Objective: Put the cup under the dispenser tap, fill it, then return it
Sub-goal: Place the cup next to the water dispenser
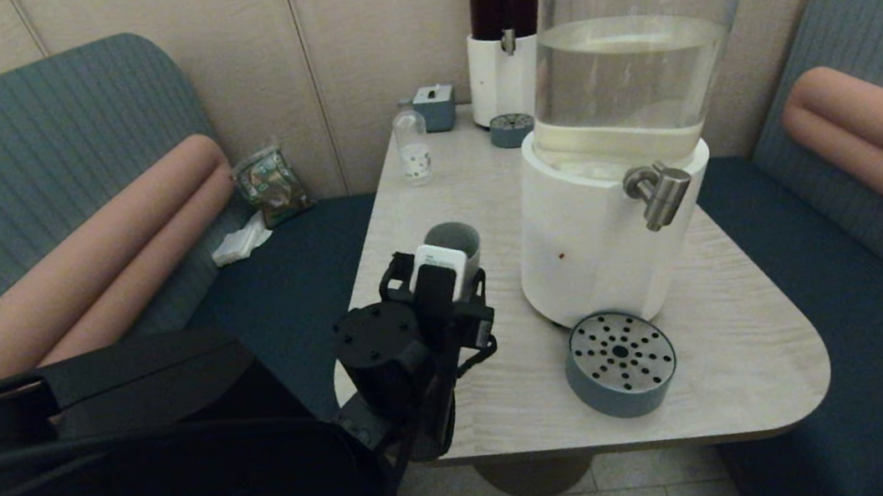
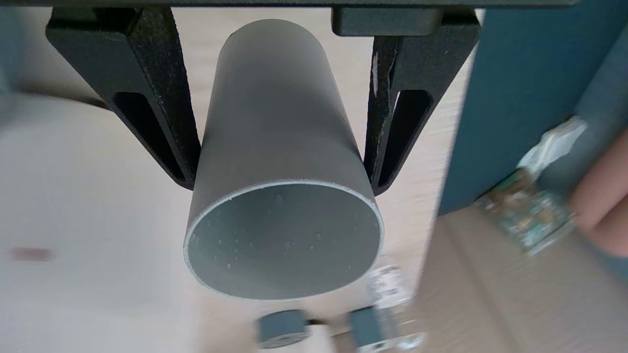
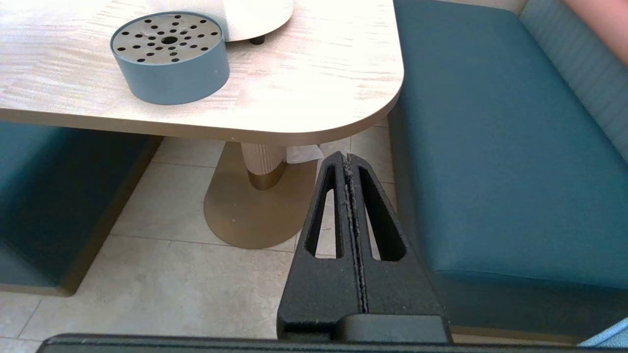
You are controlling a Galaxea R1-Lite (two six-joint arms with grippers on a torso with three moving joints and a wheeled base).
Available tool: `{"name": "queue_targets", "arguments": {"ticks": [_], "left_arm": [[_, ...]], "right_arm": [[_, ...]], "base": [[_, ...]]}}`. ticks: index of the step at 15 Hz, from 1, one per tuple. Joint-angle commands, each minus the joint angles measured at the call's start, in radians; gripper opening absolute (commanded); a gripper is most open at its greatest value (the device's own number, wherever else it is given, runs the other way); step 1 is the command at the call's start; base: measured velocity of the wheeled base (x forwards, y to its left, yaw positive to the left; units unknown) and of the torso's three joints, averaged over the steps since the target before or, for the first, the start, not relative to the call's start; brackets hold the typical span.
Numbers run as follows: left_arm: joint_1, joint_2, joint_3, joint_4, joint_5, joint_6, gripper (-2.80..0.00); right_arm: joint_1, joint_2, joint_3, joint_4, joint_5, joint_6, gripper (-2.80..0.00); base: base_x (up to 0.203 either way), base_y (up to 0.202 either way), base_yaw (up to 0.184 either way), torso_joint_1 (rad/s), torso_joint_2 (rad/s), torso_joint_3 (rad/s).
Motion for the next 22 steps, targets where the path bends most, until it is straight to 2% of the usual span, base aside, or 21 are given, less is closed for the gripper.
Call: {"name": "queue_targets", "arguments": {"ticks": [1,5,11,22], "left_arm": [[0.039,0.048,-0.03,-0.008,0.0,-0.008,-2.8],[0.081,0.121,-0.102,-0.008,-0.012,-0.024,-2.8],[0.1,0.205,-0.158,-0.008,-0.029,-0.019,-2.8],[0.111,0.244,-0.229,-0.008,-0.025,-0.041,-2.8]], "right_arm": [[0.0,-0.001,0.0,0.0,0.0,0.0,-2.8],[0.0,-0.002,0.0,0.0,0.0,0.0,-2.8],[0.0,-0.002,0.0,0.0,0.0,0.0,-2.8],[0.0,-0.002,0.0,0.0,0.0,0.0,-2.8]], "base": [[0.0,0.0,0.0,0.0,0.0,0.0],[0.0,0.0,0.0,0.0,0.0,0.0],[0.0,0.0,0.0,0.0,0.0,0.0],[0.0,0.0,0.0,0.0,0.0,0.0]]}}
